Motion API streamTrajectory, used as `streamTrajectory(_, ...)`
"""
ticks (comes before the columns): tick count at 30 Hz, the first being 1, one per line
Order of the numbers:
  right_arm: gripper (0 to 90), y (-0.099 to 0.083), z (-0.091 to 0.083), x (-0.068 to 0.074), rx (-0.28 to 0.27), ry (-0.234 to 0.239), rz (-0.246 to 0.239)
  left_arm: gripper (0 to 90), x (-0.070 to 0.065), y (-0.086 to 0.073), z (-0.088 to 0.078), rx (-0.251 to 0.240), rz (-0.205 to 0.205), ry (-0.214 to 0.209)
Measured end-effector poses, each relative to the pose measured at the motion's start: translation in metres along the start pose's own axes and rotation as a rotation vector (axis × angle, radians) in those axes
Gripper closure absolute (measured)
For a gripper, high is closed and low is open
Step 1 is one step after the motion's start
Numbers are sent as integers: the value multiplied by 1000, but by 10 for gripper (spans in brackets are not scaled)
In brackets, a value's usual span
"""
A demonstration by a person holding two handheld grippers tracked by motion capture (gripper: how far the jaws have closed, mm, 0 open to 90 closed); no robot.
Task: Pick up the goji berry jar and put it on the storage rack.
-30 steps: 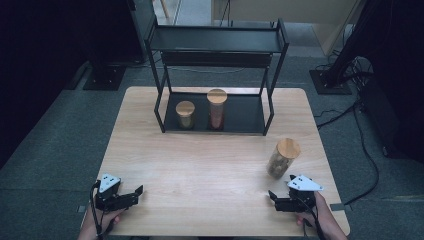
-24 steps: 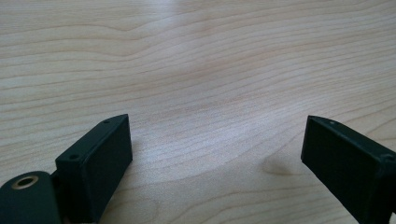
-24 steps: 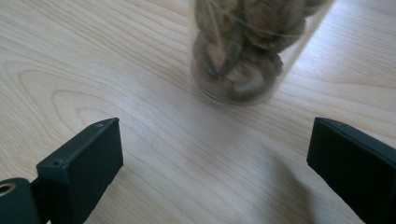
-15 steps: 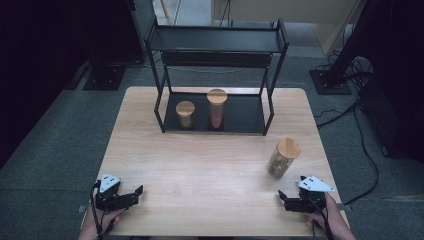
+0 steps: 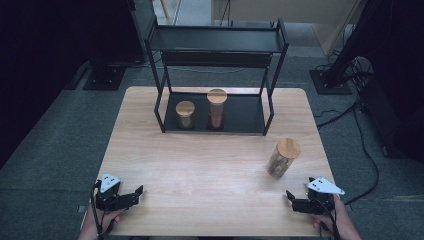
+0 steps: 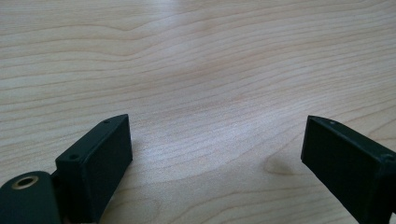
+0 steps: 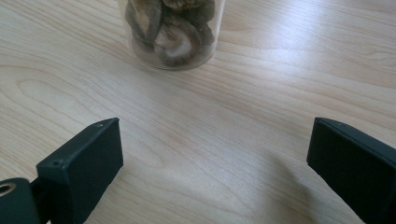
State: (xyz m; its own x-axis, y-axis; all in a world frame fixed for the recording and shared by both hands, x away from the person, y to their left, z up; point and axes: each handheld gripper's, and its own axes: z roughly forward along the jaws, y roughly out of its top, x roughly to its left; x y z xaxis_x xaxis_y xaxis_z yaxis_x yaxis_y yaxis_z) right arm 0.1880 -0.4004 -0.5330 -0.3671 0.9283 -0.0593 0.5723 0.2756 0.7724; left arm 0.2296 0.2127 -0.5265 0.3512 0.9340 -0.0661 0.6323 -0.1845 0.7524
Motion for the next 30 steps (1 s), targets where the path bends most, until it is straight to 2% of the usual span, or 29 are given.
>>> streamTrajectory(13,30,-9,-9,-13,10,-38,18,91,0,0,0,1,4,-1)
streamTrajectory(25,30,-21,-22,-29,14,-73,54,91,-1,0,0,3,15,-12)
streamTrajectory(30,30,-24,-26,-36,8,-89,84,91,-1,0,0,4,17,-10)
